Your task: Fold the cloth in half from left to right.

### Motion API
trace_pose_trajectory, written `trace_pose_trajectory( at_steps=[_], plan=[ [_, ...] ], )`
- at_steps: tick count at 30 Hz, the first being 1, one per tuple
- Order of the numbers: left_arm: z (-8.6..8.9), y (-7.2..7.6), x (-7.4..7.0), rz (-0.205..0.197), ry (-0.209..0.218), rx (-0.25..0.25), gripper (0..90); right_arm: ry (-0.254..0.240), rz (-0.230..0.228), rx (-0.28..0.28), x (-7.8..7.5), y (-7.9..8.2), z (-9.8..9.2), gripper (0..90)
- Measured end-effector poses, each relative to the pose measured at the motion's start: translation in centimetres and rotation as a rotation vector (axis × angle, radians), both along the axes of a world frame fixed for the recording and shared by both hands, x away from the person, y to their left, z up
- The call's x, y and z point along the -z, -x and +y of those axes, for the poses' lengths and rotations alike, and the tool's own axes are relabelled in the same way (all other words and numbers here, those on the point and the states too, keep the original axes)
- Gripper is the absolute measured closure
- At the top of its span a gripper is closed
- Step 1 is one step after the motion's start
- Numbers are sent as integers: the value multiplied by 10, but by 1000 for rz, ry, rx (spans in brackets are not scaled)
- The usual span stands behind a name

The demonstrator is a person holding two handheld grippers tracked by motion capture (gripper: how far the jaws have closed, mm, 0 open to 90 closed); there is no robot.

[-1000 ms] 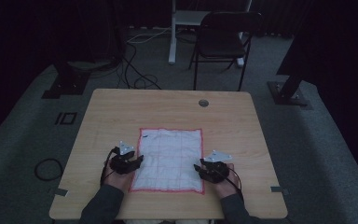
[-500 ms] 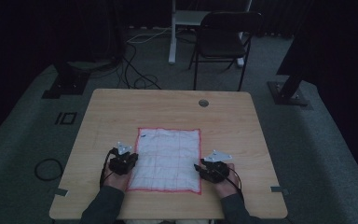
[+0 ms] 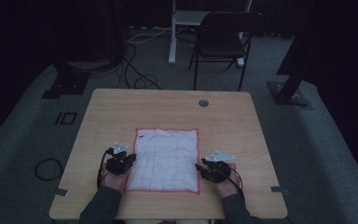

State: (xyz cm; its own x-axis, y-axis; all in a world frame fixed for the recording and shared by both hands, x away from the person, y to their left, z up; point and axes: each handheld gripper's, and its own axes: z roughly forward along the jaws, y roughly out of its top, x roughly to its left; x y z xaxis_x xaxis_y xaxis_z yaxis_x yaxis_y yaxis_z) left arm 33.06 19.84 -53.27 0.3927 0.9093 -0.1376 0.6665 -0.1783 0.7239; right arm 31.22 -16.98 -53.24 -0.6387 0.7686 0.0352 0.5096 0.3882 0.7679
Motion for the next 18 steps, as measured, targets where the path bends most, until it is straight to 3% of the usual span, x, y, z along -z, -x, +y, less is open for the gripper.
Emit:
trace_pose_trajectory(
  at_steps=[9,18],
  plan=[
    [-12,-1,-21,-53,49,81,893,-1,-1,2,0,0,-1,603],
    [-28,-7,-34,-71,57,141,894,-1,-2,7,-1,-1,-4,602]
  ],
)
